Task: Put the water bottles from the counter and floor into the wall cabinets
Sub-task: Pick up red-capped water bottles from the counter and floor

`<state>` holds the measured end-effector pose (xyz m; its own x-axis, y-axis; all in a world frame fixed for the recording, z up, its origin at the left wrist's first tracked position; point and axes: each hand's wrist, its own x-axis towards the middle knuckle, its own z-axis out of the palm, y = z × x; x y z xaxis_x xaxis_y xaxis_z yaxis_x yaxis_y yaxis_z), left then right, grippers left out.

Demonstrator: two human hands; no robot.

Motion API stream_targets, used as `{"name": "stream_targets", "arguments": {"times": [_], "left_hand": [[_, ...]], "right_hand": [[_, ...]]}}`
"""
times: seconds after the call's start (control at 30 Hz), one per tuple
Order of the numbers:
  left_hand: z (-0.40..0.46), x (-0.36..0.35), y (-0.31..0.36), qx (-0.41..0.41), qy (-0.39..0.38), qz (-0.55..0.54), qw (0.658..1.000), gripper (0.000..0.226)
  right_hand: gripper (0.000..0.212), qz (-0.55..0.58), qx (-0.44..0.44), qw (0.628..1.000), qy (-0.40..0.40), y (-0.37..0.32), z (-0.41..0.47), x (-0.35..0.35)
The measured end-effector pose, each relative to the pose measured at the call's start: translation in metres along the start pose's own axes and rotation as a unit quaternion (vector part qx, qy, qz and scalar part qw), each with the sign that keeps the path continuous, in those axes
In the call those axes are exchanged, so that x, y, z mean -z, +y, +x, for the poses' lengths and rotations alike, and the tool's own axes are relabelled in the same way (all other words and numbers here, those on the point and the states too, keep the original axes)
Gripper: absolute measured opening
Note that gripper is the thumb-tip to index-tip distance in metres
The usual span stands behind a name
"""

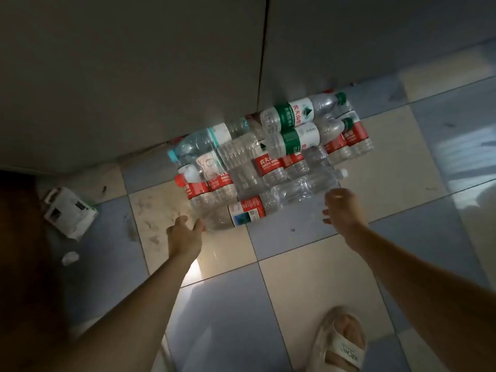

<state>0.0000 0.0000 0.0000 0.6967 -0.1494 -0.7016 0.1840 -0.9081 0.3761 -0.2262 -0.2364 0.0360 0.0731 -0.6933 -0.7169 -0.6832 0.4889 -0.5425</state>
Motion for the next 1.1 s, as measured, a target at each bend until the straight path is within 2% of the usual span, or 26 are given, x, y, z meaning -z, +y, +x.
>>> {"name": "stream_targets", "arguments": {"times": [0.1, 0.2, 0.3, 0.37, 0.53, 0.7, 0.8, 0.87, 0.9, 1.0, 1.1], "left_hand": [[0.026, -0.024, -0.012, 0.041, 0.028, -0.072, 0.996, 0.056], [0.043, -0.04, -0.026, 0.077, 0.057, -0.183, 0.978, 0.036], [0.045, -0.049, -0.028, 0.093, 0.065, -0.258, 0.96, 0.016], [0.043, -0.052, -0.028, 0.084, 0.049, -0.291, 0.952, 0.017], [0.028, -0.046, -0.028, 0.065, 0.006, -0.36, 0.931, 0.015], [0.0, -0.03, -0.022, 0.036, 0.002, -0.359, 0.933, 0.02], [-0.025, -0.012, -0.008, -0.037, 0.022, -0.291, 0.956, 0.019], [-0.041, 0.0, 0.007, -0.139, 0.05, -0.162, 0.976, 0.019], [-0.048, 0.004, 0.016, -0.201, 0.064, -0.094, 0.973, 0.021], [-0.07, 0.008, 0.046, -0.363, 0.081, 0.012, 0.928, 0.026], [-0.086, 0.003, 0.069, -0.476, 0.047, 0.11, 0.871, 0.025]], "right_hand": [[0.052, 0.061, -0.011, 0.997, 0.051, 0.007, 0.04, -0.01], [0.068, 0.078, -0.011, 0.995, 0.065, 0.015, 0.069, -0.017], [0.055, 0.118, -0.001, 0.988, 0.095, 0.023, 0.09, -0.021], [0.053, 0.146, 0.0, 0.985, 0.089, 0.021, 0.099, -0.024], [0.07, 0.216, -0.021, 0.975, 0.055, 0.014, 0.108, -0.02], [0.057, 0.237, -0.018, 0.968, 0.08, 0.012, 0.09, -0.006], [0.058, 0.226, 0.034, 0.97, 0.083, 0.006, 0.068, 0.01], [0.068, 0.169, 0.106, 0.977, 0.076, -0.002, 0.052, 0.016], [0.07, 0.118, 0.152, 0.978, 0.075, -0.006, 0.043, 0.017], [0.066, -0.042, 0.282, 0.955, 0.089, -0.013, 0.016, 0.009], [0.061, -0.096, 0.342, 0.933, 0.064, -0.014, -0.003, 0.002]]}}
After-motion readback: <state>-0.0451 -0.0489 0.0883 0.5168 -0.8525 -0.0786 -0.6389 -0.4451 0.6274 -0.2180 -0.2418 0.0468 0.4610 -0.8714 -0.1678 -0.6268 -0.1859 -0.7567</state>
